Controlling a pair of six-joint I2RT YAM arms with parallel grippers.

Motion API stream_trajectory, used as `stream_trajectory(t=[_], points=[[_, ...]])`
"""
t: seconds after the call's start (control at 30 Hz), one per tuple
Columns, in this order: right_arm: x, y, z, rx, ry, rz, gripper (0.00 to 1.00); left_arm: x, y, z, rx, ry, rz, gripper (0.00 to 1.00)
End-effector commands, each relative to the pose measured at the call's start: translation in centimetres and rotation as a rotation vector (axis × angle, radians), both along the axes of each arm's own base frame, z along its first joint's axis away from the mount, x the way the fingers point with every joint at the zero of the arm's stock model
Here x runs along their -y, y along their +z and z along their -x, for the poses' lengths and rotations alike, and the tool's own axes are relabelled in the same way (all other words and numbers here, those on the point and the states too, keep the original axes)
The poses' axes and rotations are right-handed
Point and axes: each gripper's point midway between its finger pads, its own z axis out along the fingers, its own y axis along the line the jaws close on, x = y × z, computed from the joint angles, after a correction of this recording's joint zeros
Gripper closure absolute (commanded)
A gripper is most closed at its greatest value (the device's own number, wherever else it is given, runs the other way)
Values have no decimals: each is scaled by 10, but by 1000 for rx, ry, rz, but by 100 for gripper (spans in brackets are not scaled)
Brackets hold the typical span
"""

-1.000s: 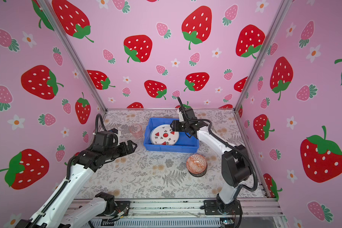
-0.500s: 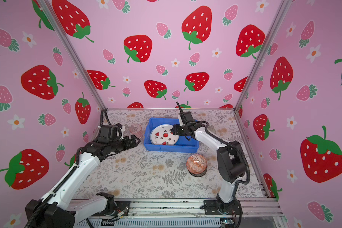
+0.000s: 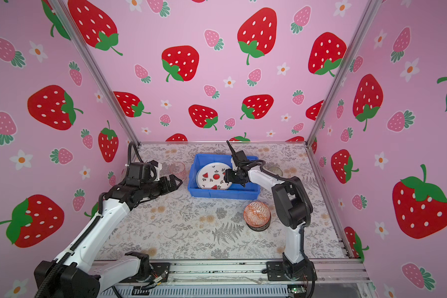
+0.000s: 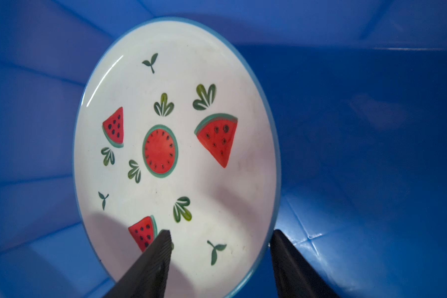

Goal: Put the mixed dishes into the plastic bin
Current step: 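Open the right gripper off the plate while the left moves toward the bin, then withdraw the right gripper to the bowl stack while the left moves over the bin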

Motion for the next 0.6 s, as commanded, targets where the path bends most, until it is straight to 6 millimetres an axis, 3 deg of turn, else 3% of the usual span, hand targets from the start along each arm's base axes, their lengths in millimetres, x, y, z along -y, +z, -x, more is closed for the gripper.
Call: stream_trajectory(t=[0.0,0.27,0.57], points=[[-16,5,1,-4,40,-19,36,-3,3,8,15,2,9,1],[-30,5,-8,4,69,-7,36,-12,-3,24,4,26,9,1],[-5,27,-12,81,9,90,36,-16,-9,31,-16,32,7,1]])
